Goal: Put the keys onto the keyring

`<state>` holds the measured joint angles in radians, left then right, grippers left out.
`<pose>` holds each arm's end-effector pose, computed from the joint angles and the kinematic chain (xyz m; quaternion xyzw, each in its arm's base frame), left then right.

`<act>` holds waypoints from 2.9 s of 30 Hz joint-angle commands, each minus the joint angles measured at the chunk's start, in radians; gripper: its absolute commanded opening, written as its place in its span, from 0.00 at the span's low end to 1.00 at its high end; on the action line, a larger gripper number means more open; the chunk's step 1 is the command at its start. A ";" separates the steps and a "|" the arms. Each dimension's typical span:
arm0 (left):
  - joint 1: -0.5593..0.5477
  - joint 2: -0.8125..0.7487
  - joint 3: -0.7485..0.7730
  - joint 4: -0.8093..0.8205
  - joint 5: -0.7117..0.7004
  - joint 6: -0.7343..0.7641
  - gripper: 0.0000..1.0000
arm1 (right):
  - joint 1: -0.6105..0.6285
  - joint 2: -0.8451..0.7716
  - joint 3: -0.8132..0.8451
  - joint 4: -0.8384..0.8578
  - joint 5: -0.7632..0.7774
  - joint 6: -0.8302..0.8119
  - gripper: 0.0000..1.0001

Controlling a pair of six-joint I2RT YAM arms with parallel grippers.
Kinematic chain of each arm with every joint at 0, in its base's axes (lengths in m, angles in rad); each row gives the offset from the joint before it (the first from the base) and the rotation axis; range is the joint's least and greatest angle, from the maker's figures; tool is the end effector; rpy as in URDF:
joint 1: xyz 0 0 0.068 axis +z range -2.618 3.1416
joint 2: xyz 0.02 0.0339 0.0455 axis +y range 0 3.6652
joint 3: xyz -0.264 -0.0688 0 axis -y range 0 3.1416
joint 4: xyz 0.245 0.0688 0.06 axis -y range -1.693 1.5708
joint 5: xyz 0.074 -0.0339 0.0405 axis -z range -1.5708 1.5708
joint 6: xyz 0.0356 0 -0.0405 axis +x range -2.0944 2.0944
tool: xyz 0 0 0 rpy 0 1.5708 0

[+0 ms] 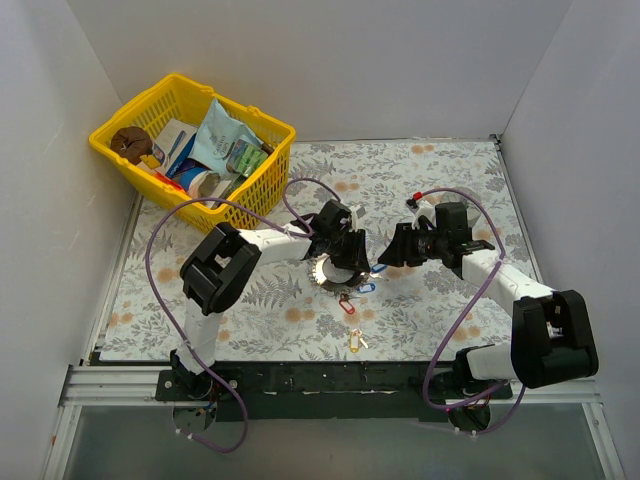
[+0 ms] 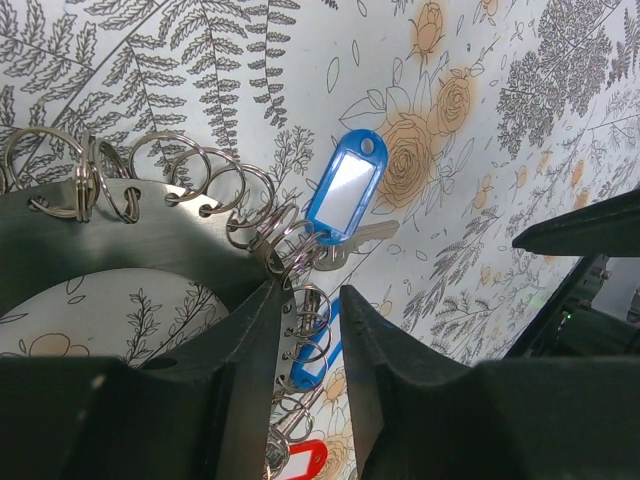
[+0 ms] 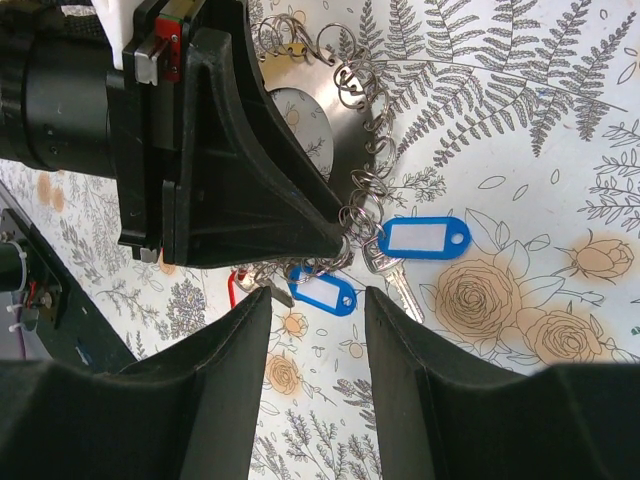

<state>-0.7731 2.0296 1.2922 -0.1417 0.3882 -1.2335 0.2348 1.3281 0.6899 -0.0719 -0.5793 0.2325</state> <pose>0.2961 -0.3077 0.1475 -0.1470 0.9137 -0.3780 0.0258 0.2559 0.0813 0.2043 -0.1202 0.8708 0.3451 0.3288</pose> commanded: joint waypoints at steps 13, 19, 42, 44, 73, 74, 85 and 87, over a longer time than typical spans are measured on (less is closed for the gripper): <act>0.005 0.004 0.032 0.013 -0.012 0.005 0.31 | -0.008 -0.006 0.019 -0.003 0.001 -0.018 0.50; 0.005 0.023 0.039 0.017 -0.005 0.014 0.32 | -0.006 0.005 0.023 -0.006 -0.001 -0.019 0.50; 0.003 0.000 -0.044 0.182 0.113 0.032 0.24 | -0.006 0.002 0.020 -0.006 0.004 -0.018 0.50; 0.003 -0.009 -0.057 0.191 0.123 0.040 0.22 | -0.006 -0.001 0.019 -0.006 0.004 -0.016 0.50; 0.023 -0.173 -0.027 -0.016 -0.021 0.178 0.44 | 0.008 0.036 0.049 -0.065 0.062 -0.027 0.51; 0.023 -0.178 -0.028 -0.033 -0.040 0.195 0.44 | 0.009 0.040 0.053 -0.069 0.061 -0.024 0.50; 0.023 -0.276 -0.077 -0.105 -0.185 0.253 0.45 | 0.115 0.178 0.155 -0.184 0.130 0.063 0.48; 0.023 -0.292 -0.082 -0.117 -0.199 0.261 0.46 | 0.120 0.204 0.160 -0.184 0.128 0.090 0.45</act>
<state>-0.7521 1.8324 1.2209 -0.2325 0.2588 -1.0122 0.3496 1.4925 0.8120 -0.2260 -0.4526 0.2531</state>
